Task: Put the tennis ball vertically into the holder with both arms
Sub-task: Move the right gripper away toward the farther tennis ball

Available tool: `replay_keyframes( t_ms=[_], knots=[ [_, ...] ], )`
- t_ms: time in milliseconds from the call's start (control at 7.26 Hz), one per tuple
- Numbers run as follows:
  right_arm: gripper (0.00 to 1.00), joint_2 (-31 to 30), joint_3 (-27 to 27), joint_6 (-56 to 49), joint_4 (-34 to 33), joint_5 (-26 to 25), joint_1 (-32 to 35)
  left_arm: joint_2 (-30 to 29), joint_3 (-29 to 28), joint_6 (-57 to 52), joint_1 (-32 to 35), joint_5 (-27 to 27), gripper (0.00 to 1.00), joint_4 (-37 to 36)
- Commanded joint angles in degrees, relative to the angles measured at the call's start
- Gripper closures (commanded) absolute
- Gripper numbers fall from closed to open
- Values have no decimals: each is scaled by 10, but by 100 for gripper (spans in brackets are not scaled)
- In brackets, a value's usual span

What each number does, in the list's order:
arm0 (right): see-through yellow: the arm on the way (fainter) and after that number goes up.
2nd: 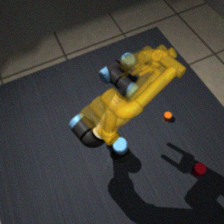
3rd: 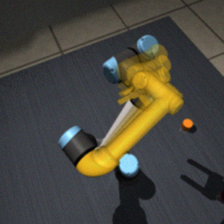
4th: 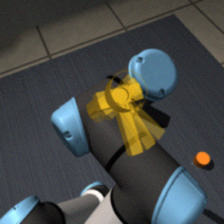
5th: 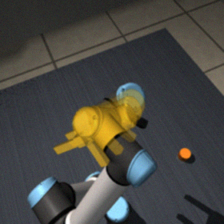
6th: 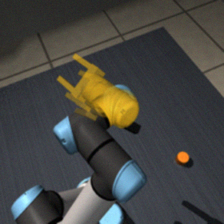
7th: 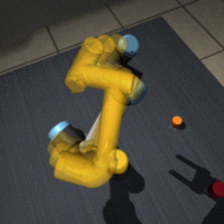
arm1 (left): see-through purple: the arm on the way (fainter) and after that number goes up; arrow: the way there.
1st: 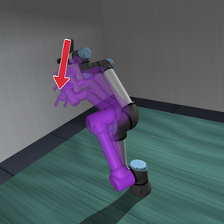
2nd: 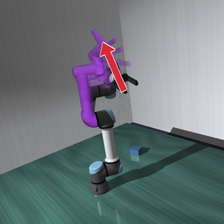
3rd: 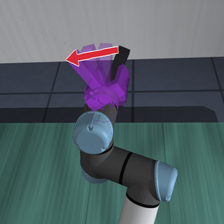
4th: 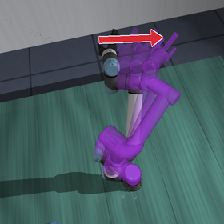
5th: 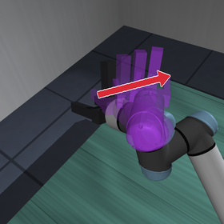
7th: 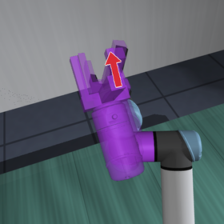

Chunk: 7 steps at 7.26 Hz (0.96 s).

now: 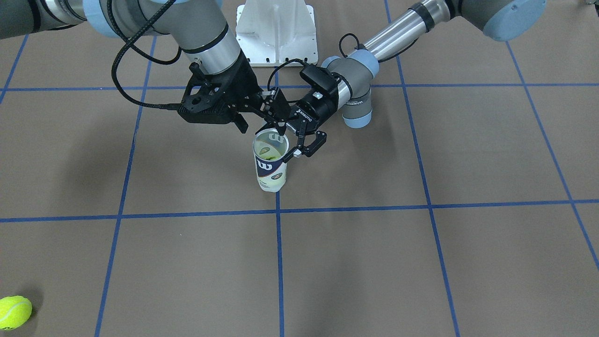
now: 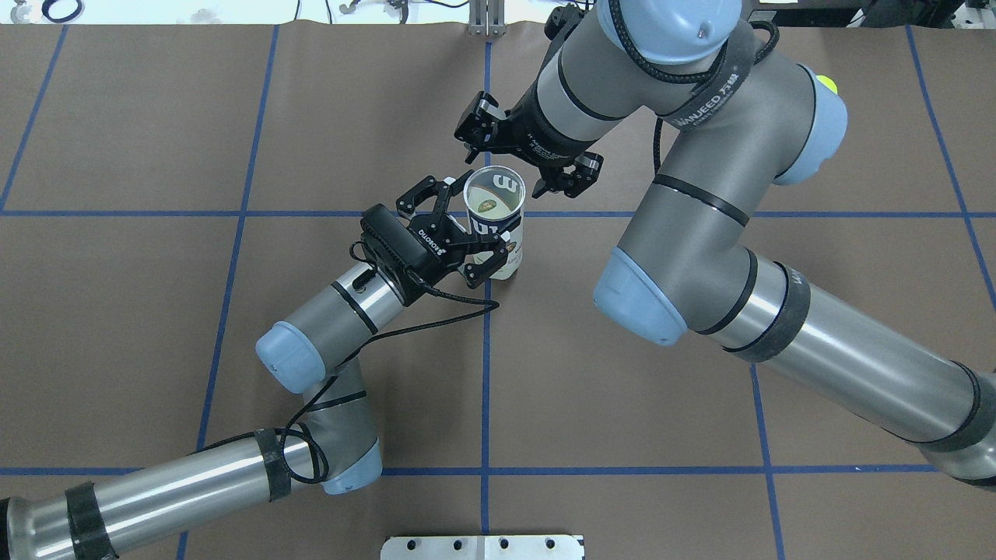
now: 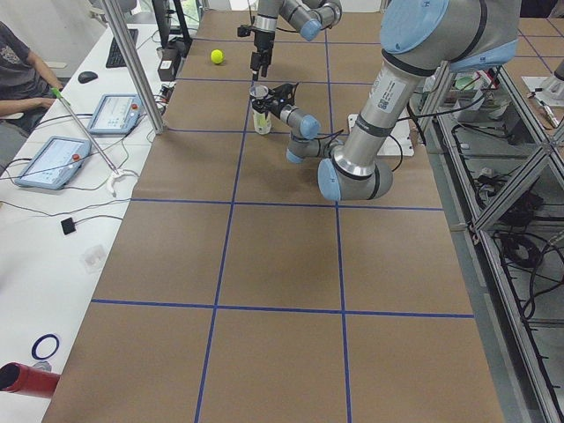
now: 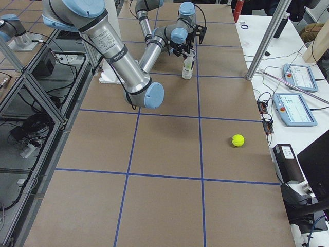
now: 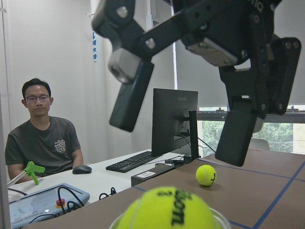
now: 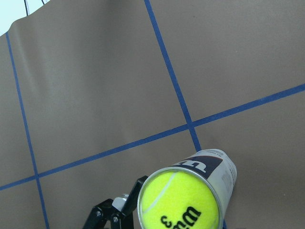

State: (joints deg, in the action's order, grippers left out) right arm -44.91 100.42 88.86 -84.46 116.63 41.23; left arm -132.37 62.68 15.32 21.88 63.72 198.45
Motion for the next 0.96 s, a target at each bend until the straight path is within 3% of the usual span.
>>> replay_keyframes(
  t_ms=[0,413,551,689,827],
  knots=[
    [6,-2,2,0,-2,0,1,0,0,9,0,0,10,0],
    [2,-77,21,-37,-18,7,62,1,0,9,0,0,10,1],
    [3,-118,16,-129,-20,11,102,1,0,9,0,0,10,1],
    [3,-147,-16,-240,-18,23,149,1,0,9,0,0,10,3],
    [4,-148,-82,-327,-14,32,195,6,0,9,0,0,10,12]
  ],
)
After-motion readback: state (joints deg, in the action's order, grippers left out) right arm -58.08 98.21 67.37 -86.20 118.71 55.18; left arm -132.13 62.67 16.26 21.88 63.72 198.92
